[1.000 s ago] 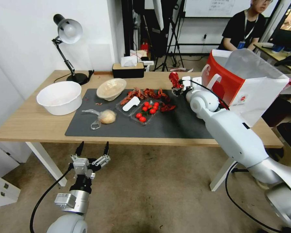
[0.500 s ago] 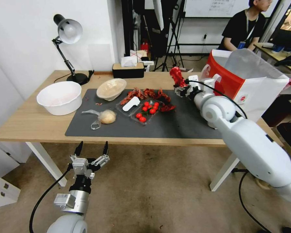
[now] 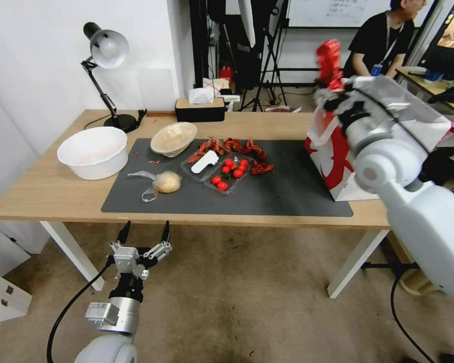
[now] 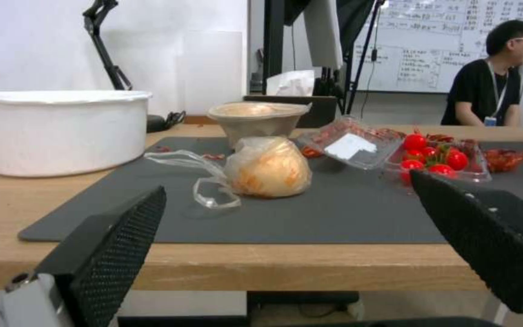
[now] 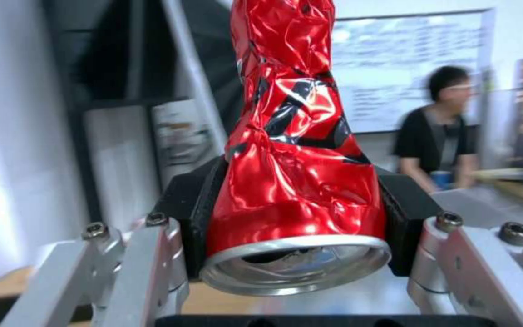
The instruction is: Pick up the trash from the table and place it into the takeout bag.
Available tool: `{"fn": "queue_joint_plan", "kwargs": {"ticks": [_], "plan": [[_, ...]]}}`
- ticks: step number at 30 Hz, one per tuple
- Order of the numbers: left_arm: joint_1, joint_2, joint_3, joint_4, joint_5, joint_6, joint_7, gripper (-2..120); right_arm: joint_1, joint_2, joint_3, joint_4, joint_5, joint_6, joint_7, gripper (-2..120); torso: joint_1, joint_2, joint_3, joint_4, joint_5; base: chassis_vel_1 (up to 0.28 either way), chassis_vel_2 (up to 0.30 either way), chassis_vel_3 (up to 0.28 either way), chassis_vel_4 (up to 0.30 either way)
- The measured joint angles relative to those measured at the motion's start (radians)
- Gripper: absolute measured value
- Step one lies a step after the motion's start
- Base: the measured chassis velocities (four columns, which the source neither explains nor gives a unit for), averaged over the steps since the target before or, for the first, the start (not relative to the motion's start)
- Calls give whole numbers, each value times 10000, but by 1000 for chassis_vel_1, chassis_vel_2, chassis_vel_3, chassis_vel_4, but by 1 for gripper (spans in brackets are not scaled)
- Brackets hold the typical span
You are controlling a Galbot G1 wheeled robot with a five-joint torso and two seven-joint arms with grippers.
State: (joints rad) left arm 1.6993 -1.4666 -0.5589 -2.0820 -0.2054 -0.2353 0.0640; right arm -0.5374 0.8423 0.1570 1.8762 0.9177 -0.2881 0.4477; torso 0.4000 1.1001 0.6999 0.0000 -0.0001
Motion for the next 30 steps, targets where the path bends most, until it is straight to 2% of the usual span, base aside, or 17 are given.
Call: {"fn": "queue_joint_plan", "kwargs": {"ticks": [1,4,9,14,16,18,20,22,25,30], "plan": [[0,0,0,0,0,0,0,100,0,0,0,0,0,0,0,50,0,0,0,0,0,0,0,0,0],[1,-16,29,-5,-1,-1,-3,100,186,-555,744,112,30,-419,1142,50,-1,0,0,-1,1,0,0,0,0],[-12,-18,24,-93,-18,2,-2,100,337,-914,999,-195,330,-844,1948,50,0,-1,2,-1,2,0,0,0,0],[3,-28,9,-103,-22,5,4,100,290,-950,1045,-325,111,-1226,2142,52,0,0,2,1,0,0,0,0,0],[42,-41,8,-145,-22,6,10,100,246,-945,1067,-482,-81,-1386,2126,63,0,-1,2,0,2,0,0,0,0],[51,-42,2,-154,-22,5,11,100,232,-941,1074,-508,-106,-1423,2103,67,0,0,2,0,2,0,0,0,0],[72,-45,-45,-188,-21,6,13,100,214,-926,1086,-542,-137,-1506,2029,78,0,0,2,1,1,0,0,0,0],[75,-46,-49,-202,-21,6,14,100,215,-921,1086,-553,-139,-1517,2013,82,0,-1,2,1,-1,0,0,0,0],[86,-73,-42,-237,-14,12,17,100,216,-914,1080,-554,-137,-1521,1946,96,0,0,2,0,0,0,0,0,0],[96,-95,-27,-239,0,15,22,100,128,-912,1069,-422,-131,-1486,1836,100,0,0,1,1,0,0,0,0,0]]}}
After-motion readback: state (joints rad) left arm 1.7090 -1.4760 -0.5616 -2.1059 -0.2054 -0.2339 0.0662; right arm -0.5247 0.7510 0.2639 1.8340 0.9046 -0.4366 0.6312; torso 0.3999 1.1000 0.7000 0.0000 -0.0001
